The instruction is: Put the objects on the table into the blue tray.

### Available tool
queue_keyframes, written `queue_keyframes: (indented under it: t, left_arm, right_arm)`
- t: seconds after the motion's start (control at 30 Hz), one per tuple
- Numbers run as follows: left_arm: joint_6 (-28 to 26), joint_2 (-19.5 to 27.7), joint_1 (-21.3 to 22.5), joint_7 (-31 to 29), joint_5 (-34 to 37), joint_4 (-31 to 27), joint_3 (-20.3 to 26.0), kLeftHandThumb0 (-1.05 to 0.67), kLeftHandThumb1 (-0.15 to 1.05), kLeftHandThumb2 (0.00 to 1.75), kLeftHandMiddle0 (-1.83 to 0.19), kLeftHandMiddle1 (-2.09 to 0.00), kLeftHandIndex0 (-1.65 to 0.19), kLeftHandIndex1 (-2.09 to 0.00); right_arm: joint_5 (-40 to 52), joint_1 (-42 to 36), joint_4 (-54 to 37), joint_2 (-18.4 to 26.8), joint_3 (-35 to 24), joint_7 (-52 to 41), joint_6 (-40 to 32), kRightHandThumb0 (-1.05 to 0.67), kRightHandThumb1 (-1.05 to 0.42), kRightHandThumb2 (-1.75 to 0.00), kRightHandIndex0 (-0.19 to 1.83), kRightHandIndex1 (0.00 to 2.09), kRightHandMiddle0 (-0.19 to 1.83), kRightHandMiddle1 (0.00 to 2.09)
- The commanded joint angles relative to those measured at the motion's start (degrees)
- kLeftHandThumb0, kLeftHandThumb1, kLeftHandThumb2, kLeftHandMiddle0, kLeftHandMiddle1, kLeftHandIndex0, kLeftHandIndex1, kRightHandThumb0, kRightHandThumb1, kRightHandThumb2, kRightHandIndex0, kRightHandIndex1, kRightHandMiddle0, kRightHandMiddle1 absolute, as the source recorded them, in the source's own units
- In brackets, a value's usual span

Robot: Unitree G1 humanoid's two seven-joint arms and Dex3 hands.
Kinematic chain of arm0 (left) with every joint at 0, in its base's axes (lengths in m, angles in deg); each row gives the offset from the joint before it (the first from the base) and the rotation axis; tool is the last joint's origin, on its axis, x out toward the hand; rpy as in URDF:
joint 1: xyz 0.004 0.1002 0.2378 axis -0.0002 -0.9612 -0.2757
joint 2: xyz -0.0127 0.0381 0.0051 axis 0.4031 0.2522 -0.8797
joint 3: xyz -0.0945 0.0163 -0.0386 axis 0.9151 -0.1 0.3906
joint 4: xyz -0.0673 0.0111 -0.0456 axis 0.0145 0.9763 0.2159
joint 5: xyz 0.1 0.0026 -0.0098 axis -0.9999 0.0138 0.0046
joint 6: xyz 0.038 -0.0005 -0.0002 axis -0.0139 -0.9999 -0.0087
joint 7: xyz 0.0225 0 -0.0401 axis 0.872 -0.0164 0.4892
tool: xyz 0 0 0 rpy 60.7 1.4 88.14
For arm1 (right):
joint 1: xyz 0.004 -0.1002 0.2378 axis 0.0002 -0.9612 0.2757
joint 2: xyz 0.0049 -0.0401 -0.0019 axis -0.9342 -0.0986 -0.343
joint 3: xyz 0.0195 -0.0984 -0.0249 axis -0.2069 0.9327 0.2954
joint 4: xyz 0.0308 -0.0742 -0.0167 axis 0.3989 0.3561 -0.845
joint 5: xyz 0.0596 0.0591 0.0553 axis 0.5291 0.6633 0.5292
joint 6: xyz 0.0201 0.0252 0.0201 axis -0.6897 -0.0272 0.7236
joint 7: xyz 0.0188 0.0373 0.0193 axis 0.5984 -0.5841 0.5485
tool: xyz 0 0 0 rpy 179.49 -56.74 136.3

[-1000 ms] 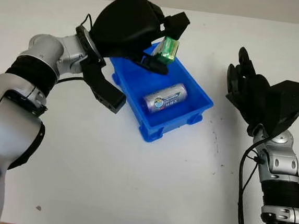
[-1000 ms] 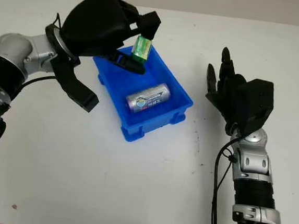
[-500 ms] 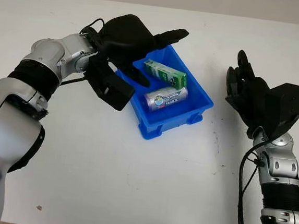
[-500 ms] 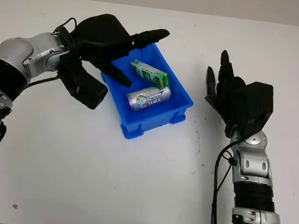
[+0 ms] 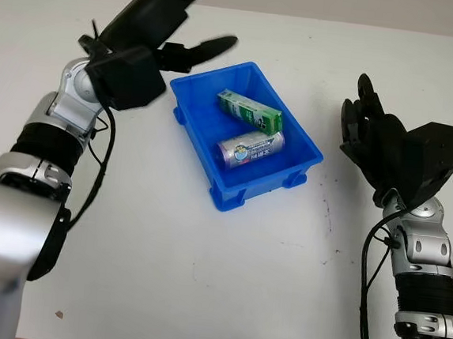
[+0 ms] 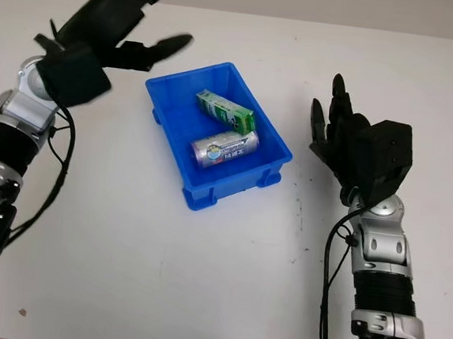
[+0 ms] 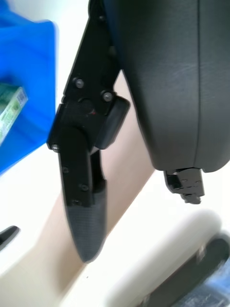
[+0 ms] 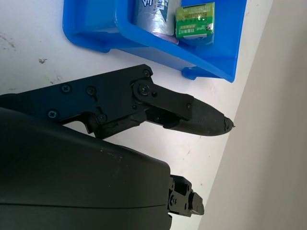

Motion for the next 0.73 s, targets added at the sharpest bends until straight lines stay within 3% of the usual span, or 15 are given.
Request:
queue_keyframes:
  t: [0.0,0.23,0.5,0.7]
  left_arm:
    - [-3.3,-1.0,-2.0,-2.8,4.4,-0.6,3.9,-0.77,1.05,0.61,0.17,-0.04,0.14,-0.05]
    - [-10.3,-2.8,-5.2,-6.3,10.3,4.0,10.7,-0.77,1.05,0.61,0.19,0.0,0.19,0.0]
    - [-10.6,-4.8,-9.1,-4.6,10.7,8.2,13.9,-0.79,1.05,0.61,0.19,-0.01,0.19,0.0]
    - [-11.6,-6.6,-11.1,-4.8,11.7,8.2,15.8,-0.79,1.05,0.61,0.19,0.0,0.19,0.0]
  right_arm:
    - [-0.1,0.6,-0.5,0.7,-0.4,0.2,-0.1,-0.67,-1.05,-0.7,-0.19,0.0,-0.19,0.0]
    - [-0.4,1.1,-0.3,0.5,-0.5,0.8,0.1,-0.69,-1.05,-0.72,-0.19,0.0,-0.19,0.0]
    - [0.4,1.3,0.1,0.4,-0.9,0.1,1.2,-0.71,-1.05,-0.72,-0.19,0.0,-0.19,0.0]
    - [0.6,1.0,-0.3,0.2,-0.9,0.3,1.8,-0.7,-1.05,-0.74,-0.19,0.0,-0.19,0.0]
